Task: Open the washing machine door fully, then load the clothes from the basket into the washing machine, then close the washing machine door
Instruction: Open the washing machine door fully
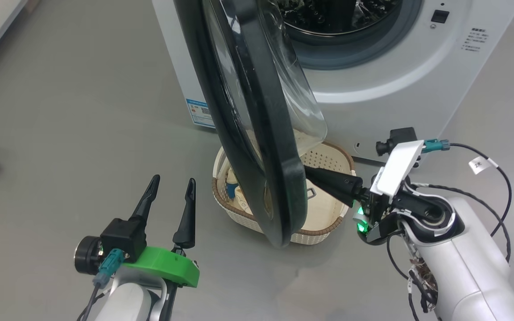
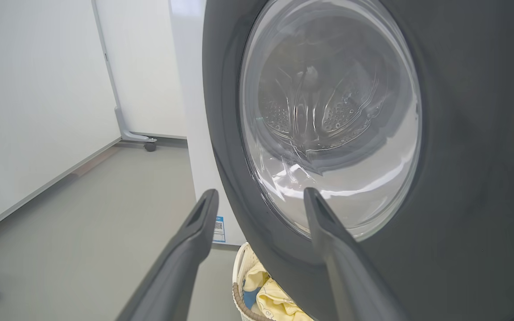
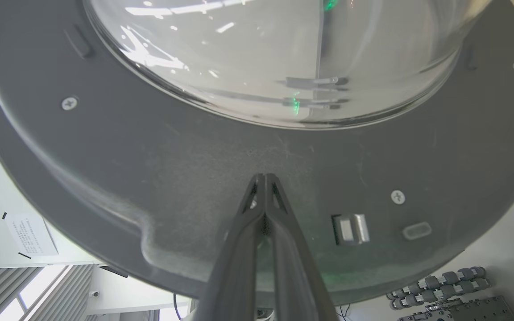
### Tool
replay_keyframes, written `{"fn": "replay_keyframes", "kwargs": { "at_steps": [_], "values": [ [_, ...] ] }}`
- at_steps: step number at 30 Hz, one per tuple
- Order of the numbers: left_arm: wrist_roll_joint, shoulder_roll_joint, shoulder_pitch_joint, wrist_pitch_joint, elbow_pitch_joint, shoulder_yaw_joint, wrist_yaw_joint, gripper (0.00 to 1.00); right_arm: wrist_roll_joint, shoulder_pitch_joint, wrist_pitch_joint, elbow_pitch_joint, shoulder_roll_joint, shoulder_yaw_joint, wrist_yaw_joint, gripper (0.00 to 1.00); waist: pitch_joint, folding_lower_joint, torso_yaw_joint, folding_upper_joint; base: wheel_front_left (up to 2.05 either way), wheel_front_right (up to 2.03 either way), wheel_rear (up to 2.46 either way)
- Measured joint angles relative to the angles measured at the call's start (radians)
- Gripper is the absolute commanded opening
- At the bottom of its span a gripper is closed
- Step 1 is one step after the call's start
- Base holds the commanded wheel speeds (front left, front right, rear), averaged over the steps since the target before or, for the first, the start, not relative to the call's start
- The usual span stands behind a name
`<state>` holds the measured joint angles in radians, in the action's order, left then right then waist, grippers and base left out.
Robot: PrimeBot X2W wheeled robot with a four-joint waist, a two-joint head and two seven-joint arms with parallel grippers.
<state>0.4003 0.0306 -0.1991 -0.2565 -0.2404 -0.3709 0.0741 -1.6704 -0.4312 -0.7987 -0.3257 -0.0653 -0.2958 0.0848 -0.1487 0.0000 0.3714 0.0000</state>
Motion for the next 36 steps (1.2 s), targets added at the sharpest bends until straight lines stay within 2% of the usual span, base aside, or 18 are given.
{"fn": "replay_keyframes", "kwargs": {
  "at_steps": [14, 21, 28, 36],
  "values": [
    [0.0, 0.003, 0.02, 0.0, 0.003, 0.017, -0.001, 1.0, -0.086, 0.034, 0.067, 0.048, 0.0, -0.155, -0.01, 0.0, 0.023, 0.0, 0.04, 0.0, 0.0, 0.0, 0.0],
    [0.0, 0.003, 0.021, 0.0, 0.006, 0.018, -0.002, 1.0, -0.1, 0.034, 0.11, 0.057, -0.001, -0.192, -0.017, 0.0, 0.028, 0.0, 0.045, 0.0, 0.0, 0.0, 0.0],
    [0.0, 0.003, 0.035, 0.0, 0.004, 0.026, -0.002, 1.0, -0.116, 0.041, 0.156, 0.058, 0.001, -0.202, -0.017, 0.0, 0.039, 0.0, 0.048, 0.0, 0.0, 0.0, 0.0],
    [-0.004, 0.004, 0.042, 0.0, 0.001, 0.053, -0.001, 1.0, -0.126, 0.054, 0.239, 0.064, 0.003, -0.125, -0.006, 0.0, 0.056, 0.0, 0.037, 0.0, 0.0, 0.0, 0.0]
  ]
}}
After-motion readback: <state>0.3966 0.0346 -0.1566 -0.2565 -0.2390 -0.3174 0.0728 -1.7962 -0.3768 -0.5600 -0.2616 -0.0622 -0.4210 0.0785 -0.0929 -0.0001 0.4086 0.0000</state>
